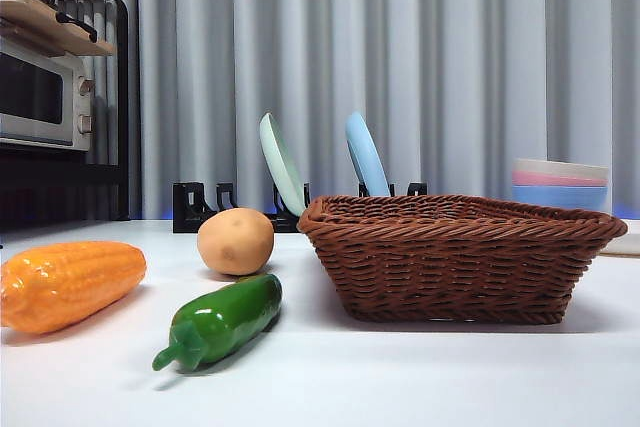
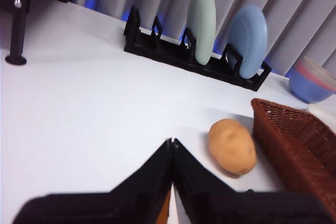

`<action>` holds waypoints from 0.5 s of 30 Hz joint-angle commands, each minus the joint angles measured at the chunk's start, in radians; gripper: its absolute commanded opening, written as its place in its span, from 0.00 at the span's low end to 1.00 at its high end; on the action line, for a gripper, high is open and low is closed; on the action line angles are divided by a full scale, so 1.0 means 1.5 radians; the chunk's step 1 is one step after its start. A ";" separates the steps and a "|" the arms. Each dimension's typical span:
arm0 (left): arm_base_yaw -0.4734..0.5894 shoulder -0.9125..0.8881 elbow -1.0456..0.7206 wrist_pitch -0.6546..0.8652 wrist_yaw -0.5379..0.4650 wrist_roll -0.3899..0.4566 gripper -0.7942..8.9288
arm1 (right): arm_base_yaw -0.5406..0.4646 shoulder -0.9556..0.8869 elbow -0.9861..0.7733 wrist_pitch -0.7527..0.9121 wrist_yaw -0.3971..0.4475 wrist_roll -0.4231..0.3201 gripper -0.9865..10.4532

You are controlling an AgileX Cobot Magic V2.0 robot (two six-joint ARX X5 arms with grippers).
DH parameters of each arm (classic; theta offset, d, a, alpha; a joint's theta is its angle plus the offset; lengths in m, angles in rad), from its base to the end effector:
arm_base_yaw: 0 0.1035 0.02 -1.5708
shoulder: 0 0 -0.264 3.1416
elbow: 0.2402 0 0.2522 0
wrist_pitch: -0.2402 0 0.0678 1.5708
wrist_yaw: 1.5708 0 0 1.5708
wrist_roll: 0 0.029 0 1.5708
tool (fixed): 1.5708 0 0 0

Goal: Pick up the basket,pick up the corn from the table,pick up the potato from the table,pick up the cucumber from the table,put all items into the basket

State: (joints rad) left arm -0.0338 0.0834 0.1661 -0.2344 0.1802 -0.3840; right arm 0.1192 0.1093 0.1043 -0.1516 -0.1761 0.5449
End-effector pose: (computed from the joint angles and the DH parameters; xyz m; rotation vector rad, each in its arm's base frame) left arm 0.0911 -0.0083 0.1910 -0.3929 0.1908 -0.1819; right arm 0.0967 0.0167 0.1760 0.5443 0.2335 0.2446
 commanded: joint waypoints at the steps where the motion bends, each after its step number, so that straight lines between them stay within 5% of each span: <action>1: 0.001 0.045 0.039 -0.005 0.006 0.035 0.07 | 0.000 0.054 0.040 0.008 -0.001 -0.030 0.08; 8: 0.001 0.212 0.176 -0.031 0.030 0.085 0.07 | 0.000 0.227 0.160 0.005 -0.006 -0.095 0.08; 15: 0.001 0.398 0.313 -0.096 0.158 0.134 0.08 | 0.000 0.400 0.294 -0.025 -0.042 -0.170 0.08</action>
State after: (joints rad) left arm -0.0338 0.6533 0.6273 -0.3744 0.3931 -0.2222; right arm 0.1184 0.6823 0.5274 -0.1829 -0.2279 0.3367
